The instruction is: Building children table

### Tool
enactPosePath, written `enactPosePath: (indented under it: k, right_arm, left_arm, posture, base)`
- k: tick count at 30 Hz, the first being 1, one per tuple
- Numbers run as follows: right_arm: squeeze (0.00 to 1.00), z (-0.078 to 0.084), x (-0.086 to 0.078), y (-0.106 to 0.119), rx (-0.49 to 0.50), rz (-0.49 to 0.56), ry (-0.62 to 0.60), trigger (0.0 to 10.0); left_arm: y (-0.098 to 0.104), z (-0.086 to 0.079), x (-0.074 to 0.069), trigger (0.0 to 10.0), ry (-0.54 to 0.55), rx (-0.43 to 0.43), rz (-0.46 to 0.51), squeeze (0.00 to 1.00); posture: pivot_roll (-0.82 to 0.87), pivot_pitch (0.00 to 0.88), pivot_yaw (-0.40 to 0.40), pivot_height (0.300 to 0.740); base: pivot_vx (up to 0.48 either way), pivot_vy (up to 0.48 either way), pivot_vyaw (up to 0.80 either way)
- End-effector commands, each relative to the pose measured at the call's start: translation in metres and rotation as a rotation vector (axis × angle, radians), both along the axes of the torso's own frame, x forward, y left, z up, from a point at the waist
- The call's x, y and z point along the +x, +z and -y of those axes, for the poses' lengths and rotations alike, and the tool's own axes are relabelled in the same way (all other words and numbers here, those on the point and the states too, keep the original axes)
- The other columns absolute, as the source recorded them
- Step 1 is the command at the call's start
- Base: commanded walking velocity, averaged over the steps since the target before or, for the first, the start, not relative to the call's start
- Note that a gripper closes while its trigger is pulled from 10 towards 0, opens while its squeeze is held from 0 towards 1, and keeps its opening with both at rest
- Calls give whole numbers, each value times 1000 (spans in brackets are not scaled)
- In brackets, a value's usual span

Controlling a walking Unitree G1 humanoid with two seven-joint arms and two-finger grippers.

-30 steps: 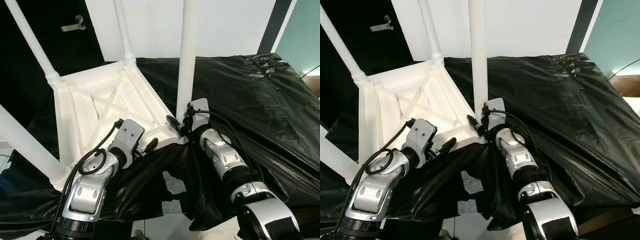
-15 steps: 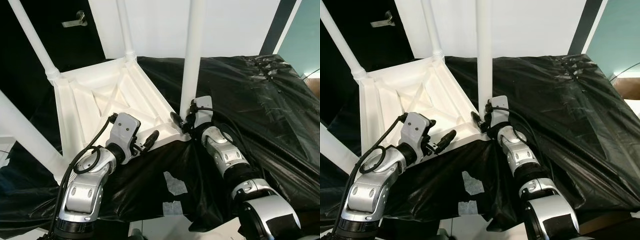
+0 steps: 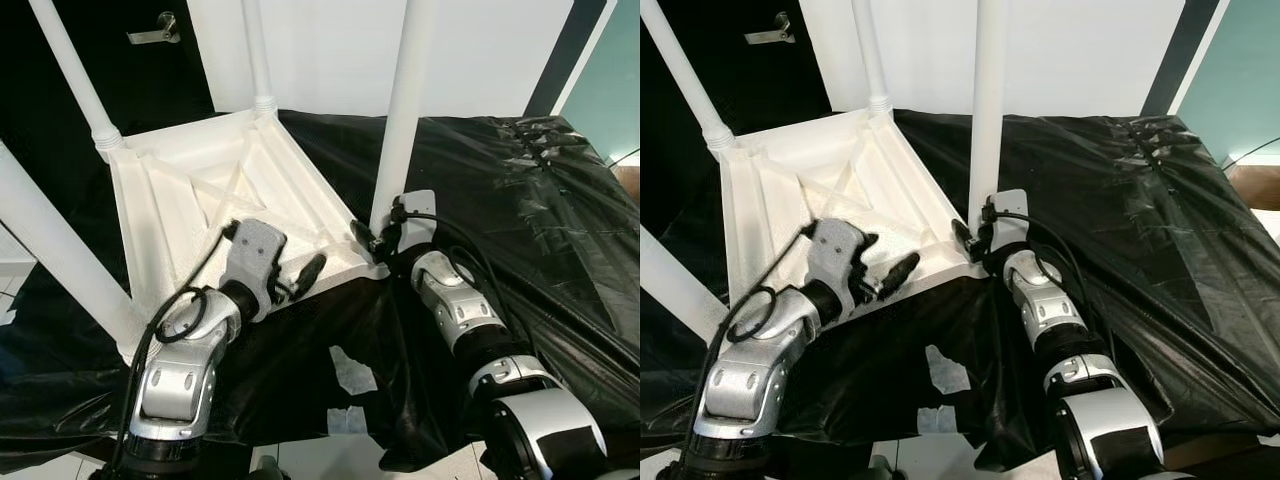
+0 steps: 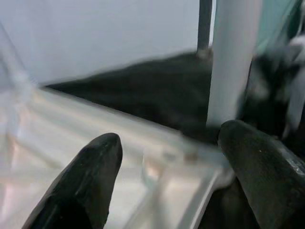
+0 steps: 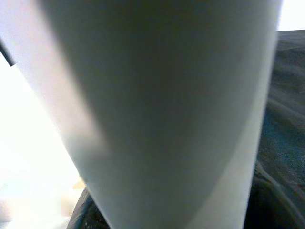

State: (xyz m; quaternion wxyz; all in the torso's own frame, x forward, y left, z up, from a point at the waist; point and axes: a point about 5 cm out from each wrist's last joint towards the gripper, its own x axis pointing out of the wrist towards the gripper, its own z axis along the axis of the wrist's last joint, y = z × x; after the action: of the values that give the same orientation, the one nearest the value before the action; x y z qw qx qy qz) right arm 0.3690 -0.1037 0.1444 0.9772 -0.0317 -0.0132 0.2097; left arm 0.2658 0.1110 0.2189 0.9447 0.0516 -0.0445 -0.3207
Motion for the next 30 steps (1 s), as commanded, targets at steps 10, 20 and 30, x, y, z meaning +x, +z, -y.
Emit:
enactPosePath:
  k: [10, 20, 30]
  right_arm:
    - [0, 7, 3, 2, -36, -8, -12, 10000]
    - [0, 9, 5, 6, -46, -5, -3, 10000]
    - [0, 15, 1, 4, -50, -10, -4, 10000]
  left_arm:
    - [71, 9, -16, 10000, 139, -84, 224, 0]
    - [53, 9, -17, 10000, 162, 15, 141, 0]
    - [79, 20, -27, 10000, 161, 75, 217, 0]
  posture:
    - [151, 32, -42, 740]
    - [138, 45, -44, 740]
    - [146, 98, -48, 740]
  base:
    - [0, 0, 0]
    - [0, 0, 0]
    - [0, 0, 0]
